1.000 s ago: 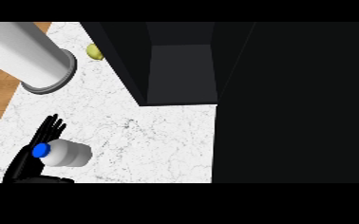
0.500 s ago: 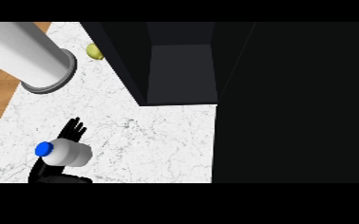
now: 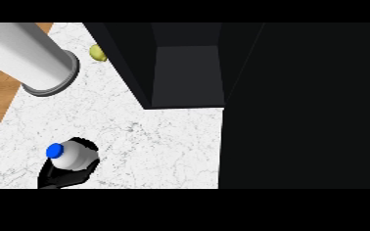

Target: Pick up the bottled water, place it into the cabinet and close the cabinet

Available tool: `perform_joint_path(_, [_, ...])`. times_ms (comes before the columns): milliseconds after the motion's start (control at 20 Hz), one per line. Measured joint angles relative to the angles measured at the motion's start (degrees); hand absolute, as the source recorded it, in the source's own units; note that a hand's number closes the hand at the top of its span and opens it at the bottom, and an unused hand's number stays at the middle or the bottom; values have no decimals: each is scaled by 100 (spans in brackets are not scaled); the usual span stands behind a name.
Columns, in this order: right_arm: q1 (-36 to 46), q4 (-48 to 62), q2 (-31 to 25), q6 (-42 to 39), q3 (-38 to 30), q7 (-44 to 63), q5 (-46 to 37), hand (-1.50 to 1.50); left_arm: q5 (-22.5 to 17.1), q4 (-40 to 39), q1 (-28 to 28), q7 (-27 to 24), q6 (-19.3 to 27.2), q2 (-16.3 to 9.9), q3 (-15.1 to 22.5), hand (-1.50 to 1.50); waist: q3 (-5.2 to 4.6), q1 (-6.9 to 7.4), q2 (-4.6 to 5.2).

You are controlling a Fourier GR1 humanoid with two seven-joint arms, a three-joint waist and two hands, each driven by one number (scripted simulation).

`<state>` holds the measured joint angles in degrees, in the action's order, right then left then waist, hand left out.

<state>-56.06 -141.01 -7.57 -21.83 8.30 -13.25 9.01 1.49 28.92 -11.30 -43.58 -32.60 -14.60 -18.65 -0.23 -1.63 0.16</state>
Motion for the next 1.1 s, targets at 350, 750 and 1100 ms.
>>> perform_joint_path(350, [-20, -12, 29, 34, 81, 6, -43, -150, -265, -52, -156, -356, 910, 561, -207, 150, 70, 68, -26])
perform_joint_path(750, [46, 54, 66, 24, 26, -25, -90, -150, -517, 76, -253, -740, 1512, 1058, 14, 150, 85, 99, -44])
perform_joint_path(1100, [-17, 36, 83, -7, 59, 20, -82, -150, -1300, 267, -564, -411, 1666, 1368, 846, 150, 37, 85, -47])
